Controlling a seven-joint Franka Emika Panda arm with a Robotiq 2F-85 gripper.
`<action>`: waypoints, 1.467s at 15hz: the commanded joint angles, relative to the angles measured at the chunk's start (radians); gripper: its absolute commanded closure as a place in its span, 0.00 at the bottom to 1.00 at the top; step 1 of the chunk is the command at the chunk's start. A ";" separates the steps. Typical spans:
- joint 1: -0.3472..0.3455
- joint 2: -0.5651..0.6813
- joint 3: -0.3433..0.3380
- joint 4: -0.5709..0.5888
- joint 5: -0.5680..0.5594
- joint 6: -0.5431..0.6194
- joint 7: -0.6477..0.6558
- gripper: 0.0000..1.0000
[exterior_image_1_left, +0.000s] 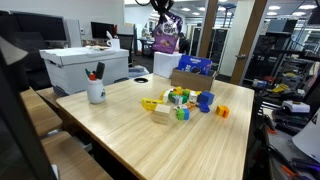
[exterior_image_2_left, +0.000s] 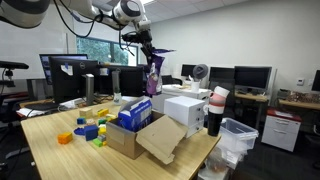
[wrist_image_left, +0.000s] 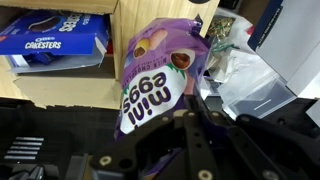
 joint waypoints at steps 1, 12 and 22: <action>0.002 -0.116 -0.008 -0.153 -0.022 0.015 -0.076 0.97; 0.036 -0.322 -0.047 -0.445 -0.087 0.036 -0.060 0.97; -0.054 -0.488 0.070 -0.664 -0.210 0.035 0.169 0.97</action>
